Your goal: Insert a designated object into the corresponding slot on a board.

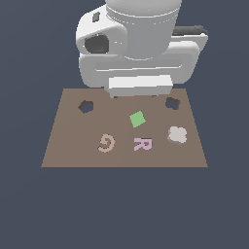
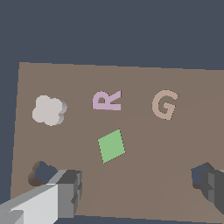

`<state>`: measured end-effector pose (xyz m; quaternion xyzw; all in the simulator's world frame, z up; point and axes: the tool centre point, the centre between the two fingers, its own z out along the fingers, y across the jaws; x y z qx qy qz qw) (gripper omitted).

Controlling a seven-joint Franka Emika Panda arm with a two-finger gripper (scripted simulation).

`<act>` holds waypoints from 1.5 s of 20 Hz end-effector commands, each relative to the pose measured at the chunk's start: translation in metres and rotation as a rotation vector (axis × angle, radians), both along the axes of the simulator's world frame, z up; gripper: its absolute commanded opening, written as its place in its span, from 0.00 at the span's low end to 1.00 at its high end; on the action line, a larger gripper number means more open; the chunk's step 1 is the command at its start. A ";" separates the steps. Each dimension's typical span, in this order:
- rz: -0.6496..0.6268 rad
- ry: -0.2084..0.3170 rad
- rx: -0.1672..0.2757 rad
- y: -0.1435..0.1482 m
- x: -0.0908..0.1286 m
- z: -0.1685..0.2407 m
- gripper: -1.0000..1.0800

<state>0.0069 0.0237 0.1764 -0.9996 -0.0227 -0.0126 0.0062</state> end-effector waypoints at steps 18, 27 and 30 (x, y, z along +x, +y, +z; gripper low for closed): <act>-0.103 0.009 -0.004 0.053 0.010 -0.045 0.96; -0.215 0.019 -0.008 0.109 0.028 -0.095 0.96; -0.243 0.022 -0.009 0.123 0.034 -0.107 0.96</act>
